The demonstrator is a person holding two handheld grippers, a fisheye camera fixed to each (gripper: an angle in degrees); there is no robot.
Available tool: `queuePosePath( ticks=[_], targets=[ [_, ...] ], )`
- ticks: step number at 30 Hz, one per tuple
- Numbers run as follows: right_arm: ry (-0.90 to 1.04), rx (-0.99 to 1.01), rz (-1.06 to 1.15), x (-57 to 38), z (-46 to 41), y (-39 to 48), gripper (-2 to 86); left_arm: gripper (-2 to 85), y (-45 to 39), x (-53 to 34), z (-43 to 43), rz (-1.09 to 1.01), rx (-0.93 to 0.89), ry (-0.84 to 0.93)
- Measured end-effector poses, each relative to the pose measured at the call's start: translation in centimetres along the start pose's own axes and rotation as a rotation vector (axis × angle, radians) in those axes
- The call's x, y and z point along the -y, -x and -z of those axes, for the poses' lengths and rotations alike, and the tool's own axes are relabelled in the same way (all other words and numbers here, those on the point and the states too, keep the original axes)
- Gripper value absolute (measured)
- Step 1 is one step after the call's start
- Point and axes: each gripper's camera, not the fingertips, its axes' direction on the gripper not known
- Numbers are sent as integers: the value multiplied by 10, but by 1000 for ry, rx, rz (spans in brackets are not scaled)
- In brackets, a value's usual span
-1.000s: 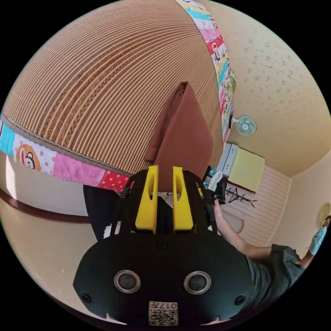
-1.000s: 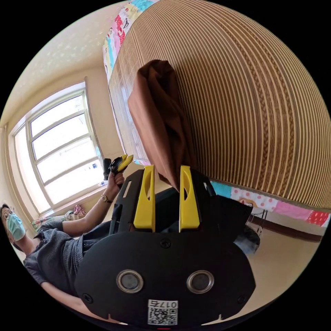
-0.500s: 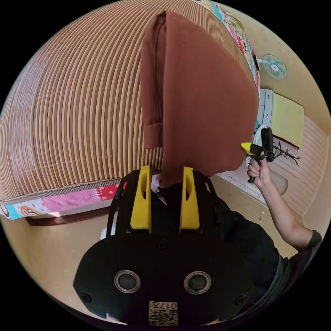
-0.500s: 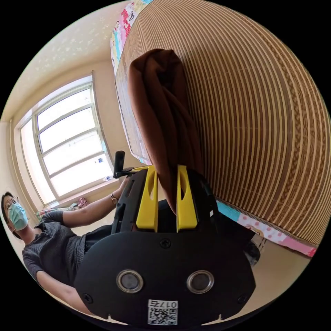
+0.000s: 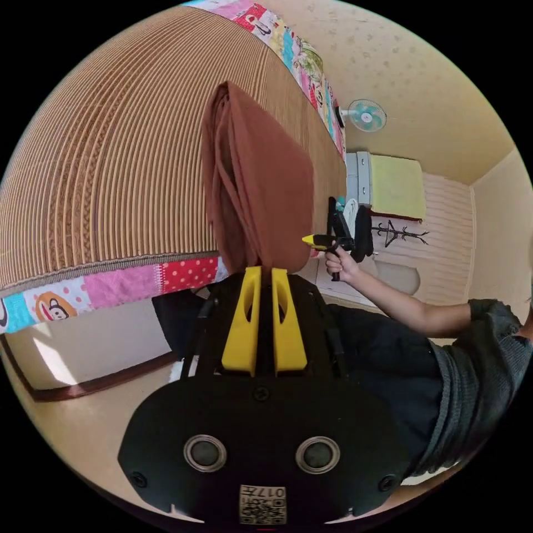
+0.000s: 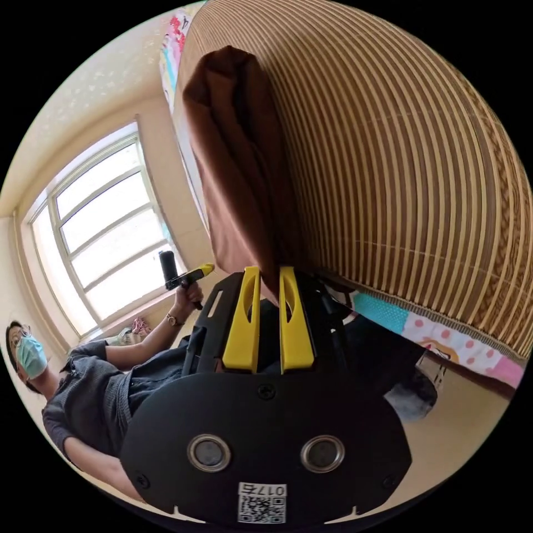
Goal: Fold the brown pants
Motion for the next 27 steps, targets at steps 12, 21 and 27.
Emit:
queuePosePath(
  ticks=[12,21,27],
  targets=[
    [-165,-30,152,37,66,30,182,135,12,130,-3,29,35,-219],
    [-36,109,58,71,49,21,138,78,-10,201,-51,-46,76,-30],
    [67,144,25,52,-15,63,107,54,21,175,-24,41,138,-13]
  ],
)
